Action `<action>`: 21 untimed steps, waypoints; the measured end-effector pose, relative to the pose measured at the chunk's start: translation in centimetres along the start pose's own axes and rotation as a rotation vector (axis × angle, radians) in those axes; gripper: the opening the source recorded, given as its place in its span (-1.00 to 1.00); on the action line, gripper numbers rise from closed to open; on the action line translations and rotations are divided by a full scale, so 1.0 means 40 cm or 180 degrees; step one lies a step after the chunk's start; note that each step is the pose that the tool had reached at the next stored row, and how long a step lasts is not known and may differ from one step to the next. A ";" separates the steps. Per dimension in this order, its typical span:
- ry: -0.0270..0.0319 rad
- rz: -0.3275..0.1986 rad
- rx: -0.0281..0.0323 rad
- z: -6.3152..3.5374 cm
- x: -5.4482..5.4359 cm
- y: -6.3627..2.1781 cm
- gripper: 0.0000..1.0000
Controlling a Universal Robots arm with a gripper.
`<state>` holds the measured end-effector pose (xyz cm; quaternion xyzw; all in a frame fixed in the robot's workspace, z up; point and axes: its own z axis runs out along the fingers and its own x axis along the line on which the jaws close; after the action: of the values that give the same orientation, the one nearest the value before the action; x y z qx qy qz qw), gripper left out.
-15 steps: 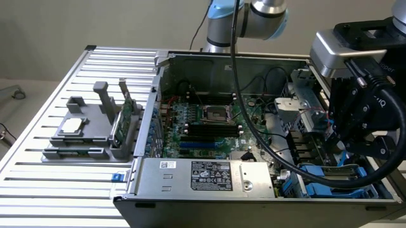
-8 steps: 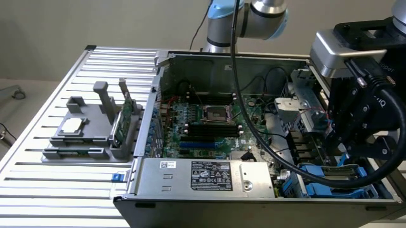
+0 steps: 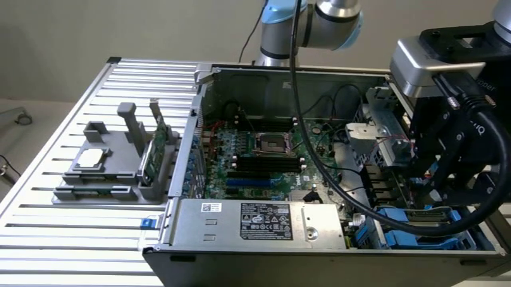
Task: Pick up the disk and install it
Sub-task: 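Insert the first disk wire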
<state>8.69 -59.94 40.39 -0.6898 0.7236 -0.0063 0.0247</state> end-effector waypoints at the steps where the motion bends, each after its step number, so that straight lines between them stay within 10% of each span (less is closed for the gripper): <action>1: 0.0003 0.0059 0.0002 0.002 0.000 0.000 -0.15; 21: 0.0013 0.1218 0.0029 0.068 0.002 0.003 -0.15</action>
<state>8.69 -59.94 37.66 -0.5395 0.8415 -0.0061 0.0271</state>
